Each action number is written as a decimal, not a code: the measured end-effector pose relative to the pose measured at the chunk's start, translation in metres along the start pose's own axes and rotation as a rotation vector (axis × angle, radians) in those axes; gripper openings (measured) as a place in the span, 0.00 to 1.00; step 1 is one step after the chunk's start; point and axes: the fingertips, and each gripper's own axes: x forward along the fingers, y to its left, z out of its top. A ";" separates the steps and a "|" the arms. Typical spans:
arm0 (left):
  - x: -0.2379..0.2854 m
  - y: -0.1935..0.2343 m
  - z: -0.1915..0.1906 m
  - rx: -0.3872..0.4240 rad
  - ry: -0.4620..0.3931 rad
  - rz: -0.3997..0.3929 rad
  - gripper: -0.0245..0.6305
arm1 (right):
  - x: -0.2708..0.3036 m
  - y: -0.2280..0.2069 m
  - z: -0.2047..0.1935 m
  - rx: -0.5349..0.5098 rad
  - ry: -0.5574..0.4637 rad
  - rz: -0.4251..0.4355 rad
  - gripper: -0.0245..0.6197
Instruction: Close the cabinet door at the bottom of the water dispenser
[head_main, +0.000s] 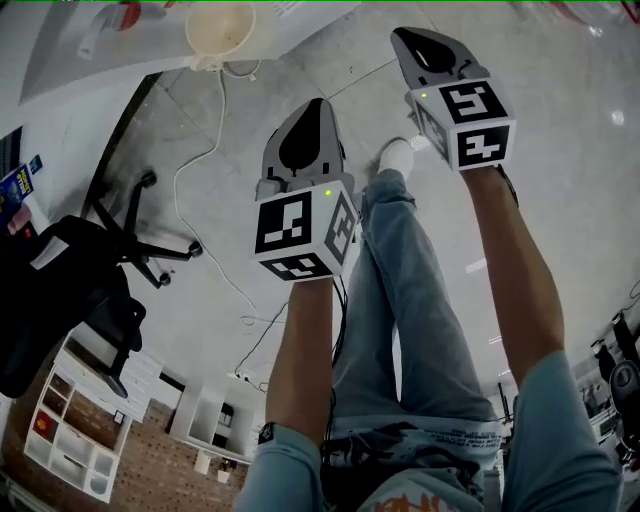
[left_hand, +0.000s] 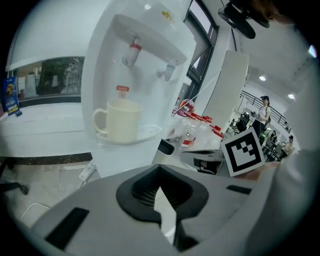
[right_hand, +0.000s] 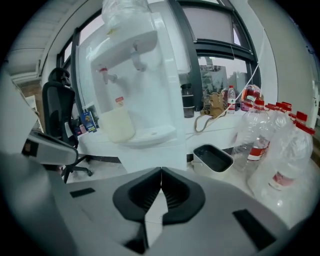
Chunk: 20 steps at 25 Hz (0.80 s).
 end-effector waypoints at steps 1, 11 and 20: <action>-0.010 0.002 0.002 0.004 -0.016 0.002 0.05 | -0.007 0.009 0.002 -0.005 -0.010 0.012 0.08; -0.146 0.030 0.029 -0.007 -0.144 0.081 0.05 | -0.107 0.132 0.034 -0.032 -0.088 0.125 0.08; -0.273 0.024 0.092 -0.041 -0.277 0.170 0.05 | -0.213 0.211 0.136 -0.084 -0.180 0.167 0.08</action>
